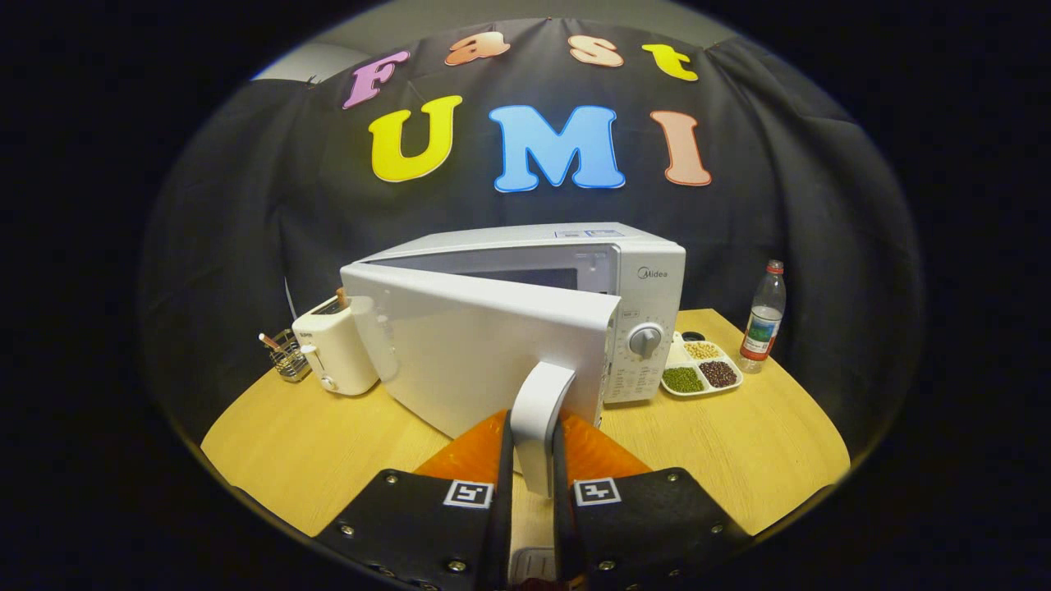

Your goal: Open the microwave, put the food inside, and close the microwave door.

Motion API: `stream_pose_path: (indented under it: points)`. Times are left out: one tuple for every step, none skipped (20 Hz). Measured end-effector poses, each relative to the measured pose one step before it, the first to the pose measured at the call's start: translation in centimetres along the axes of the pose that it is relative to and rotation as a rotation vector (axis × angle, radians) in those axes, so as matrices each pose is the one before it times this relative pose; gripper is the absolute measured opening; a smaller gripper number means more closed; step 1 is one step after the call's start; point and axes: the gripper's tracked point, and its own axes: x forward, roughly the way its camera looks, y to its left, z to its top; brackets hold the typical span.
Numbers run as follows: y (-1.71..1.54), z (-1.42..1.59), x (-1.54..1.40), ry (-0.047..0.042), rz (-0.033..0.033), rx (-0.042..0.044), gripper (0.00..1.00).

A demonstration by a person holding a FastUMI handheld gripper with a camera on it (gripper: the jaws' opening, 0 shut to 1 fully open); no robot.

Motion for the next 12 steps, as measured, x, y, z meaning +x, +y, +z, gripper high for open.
stream_pose_path:
  points:
    - [0.528, -0.201, -0.568, 0.00067, -0.00301, 0.00332, 0.22]
    - [0.577, -0.282, -0.502, 0.00021, -0.00399, 0.00246, 0.22]
    - [0.61, -0.242, -0.549, -0.00153, -0.0033, 0.00109, 0.22]
    - [0.541, -0.301, -0.571, -0.00037, -0.003, 0.00289, 0.22]
    - [0.657, -0.242, -0.528, -0.00222, -0.00181, 0.00211, 0.22]
    - [0.668, -0.362, -0.524, 0.00031, -0.00116, 0.00301, 0.22]
    - [0.765, -0.326, -0.521, -0.00017, 0.00025, 0.00282, 0.22]
    - [0.656, -0.263, -0.504, 0.00015, 0.00079, 0.00019, 0.22]
    - [0.705, -0.406, -0.462, 0.00156, 0.00129, -0.00205, 0.22]
    - [0.665, -0.271, -0.408, 0.00109, 0.00178, -0.00084, 0.22]
    - [0.727, -0.362, -0.452, 0.00258, 0.00298, -0.00123, 0.22]
    - [0.632, -0.292, -0.398, 0.00207, 0.00328, -0.00003, 0.22]
